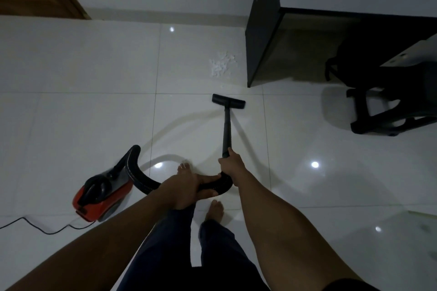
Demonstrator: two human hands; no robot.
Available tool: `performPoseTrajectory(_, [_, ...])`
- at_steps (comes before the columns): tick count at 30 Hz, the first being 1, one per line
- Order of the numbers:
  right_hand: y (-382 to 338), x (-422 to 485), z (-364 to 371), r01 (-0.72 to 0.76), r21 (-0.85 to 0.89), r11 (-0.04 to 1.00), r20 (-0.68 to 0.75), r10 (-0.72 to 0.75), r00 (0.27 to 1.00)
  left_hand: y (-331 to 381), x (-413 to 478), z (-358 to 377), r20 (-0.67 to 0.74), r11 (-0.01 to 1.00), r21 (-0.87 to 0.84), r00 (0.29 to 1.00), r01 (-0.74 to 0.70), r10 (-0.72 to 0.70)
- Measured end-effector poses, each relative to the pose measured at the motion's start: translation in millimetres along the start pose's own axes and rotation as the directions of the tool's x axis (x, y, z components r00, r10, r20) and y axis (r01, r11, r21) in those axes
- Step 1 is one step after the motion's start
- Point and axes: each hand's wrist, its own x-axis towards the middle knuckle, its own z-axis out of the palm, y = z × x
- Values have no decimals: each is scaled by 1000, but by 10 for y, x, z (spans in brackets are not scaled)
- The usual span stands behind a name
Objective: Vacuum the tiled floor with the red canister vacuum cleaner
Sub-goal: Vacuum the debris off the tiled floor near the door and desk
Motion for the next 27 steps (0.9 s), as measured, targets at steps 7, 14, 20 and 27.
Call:
performPoseTrajectory(7, [-580, 358, -25, -84, 407, 909, 53, 68, 996, -164, 227, -752, -63, 996, 69, 996, -64, 68])
performPoseTrajectory(14, [-1413, 596, 30, -150, 731, 666, 124, 87, 988, -626, 411, -1611, -162, 978, 201, 982, -62, 96])
performPoseTrajectory(20, [-2107, 794, 35, -151, 788, 597, 129, 81, 988, -860, 505, -2251, -223, 972, 231, 971, -35, 87])
performPoseTrajectory(27, [-2723, 1043, 59, -167, 775, 610, 138, 94, 986, -1094, 645, -2676, -259, 986, 160, 966, 44, -1])
